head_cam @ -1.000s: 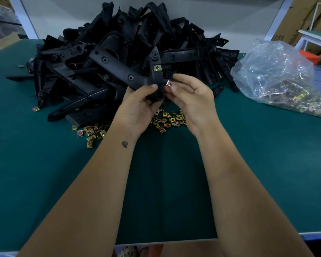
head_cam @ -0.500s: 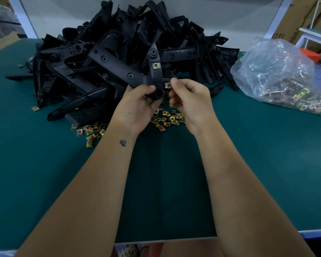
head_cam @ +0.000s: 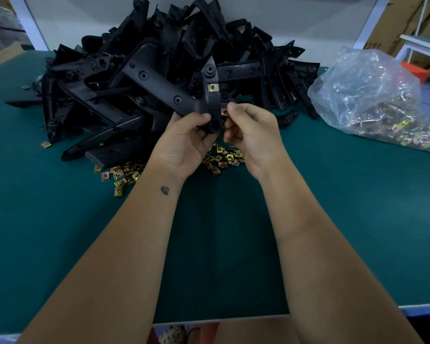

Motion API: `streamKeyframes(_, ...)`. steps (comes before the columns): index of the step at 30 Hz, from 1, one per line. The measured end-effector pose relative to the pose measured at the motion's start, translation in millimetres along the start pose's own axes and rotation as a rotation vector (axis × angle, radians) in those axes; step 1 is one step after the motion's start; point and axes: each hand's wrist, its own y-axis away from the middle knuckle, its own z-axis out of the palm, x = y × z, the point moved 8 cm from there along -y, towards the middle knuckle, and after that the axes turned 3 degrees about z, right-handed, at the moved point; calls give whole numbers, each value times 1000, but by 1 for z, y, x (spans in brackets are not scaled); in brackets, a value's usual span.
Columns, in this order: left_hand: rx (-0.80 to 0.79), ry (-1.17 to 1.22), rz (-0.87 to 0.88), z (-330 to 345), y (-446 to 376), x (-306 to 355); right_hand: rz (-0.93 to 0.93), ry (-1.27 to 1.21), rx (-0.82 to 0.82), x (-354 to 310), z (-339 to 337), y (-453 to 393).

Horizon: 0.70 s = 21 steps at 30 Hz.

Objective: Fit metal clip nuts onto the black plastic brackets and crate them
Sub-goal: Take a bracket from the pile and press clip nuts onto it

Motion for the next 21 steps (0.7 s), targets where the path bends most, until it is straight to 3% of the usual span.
streamKeyframes(21, -14, -172, -10, 0, 2, -4, 52, -37, -24, 7, -1, 0)
